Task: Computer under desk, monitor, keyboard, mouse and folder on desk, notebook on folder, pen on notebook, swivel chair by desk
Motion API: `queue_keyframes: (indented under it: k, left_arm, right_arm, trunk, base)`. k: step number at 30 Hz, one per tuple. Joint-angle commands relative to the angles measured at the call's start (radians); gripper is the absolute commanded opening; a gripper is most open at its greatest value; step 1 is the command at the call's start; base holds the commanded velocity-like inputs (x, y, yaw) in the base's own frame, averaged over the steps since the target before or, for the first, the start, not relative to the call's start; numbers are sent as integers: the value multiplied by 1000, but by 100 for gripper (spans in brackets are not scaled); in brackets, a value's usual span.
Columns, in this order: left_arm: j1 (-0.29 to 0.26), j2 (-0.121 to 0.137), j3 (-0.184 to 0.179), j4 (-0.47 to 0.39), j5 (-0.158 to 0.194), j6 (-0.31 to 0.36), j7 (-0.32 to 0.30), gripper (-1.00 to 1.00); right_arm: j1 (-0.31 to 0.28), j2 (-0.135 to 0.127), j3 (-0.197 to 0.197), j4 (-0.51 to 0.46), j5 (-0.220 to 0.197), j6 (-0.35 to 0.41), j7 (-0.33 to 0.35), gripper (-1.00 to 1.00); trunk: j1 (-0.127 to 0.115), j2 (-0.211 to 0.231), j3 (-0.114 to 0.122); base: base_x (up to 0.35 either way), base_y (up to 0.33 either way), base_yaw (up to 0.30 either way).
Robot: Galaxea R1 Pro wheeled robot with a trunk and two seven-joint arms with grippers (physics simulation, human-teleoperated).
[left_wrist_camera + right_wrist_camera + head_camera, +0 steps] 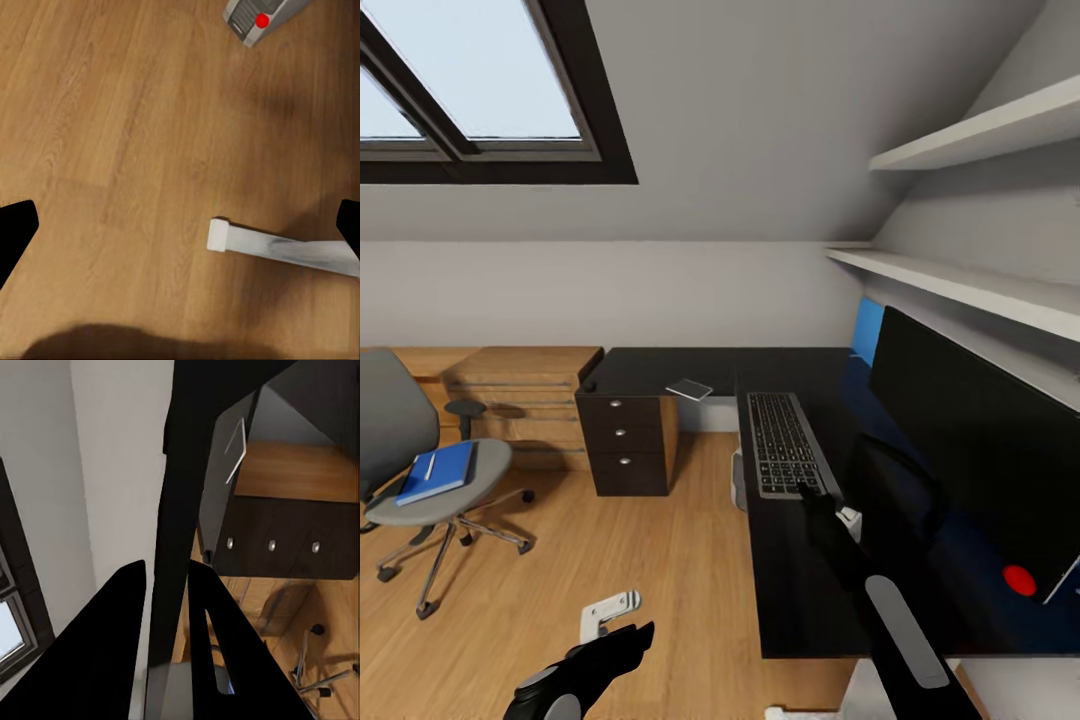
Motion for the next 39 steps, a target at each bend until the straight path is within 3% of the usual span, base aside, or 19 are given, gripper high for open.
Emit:
queue_keyframes:
  k: [1,18,21,23,39]
  left_arm:
    - [-1,1,-1,-1,10,1,11,100]
    - [-1,3,2,-1,9,1,7,100]
    - [-1,2,0,-1,10,1,7,100]
    - [-1,1,-1,-1,10,0,6,100]
    - [-1,3,0,-1,10,-1,8,100]
  right_arm:
    - [-1,0,-1,1,-11,3,4,-100]
    - [-1,3,2,11,-54,-8,13,-100]
    - [-6,0,-10,129,-52,-13,9,-100]
    - [-8,-1,-15,156,-50,-32,10,-100]
    - [-11,-1,-16,192,-49,-41,9,-100]
  trunk:
    - [0,-1,-1]
    - [0,-1,-1]
    - [0,-1,-1]
    - [0,-1,-1]
    - [0,-1,-1]
  base:
    - [-75,-65,0]
    - [10,-27,0]
    - [147,-137,0]
    - [34,-32,0]
    - [-7,-168,0]
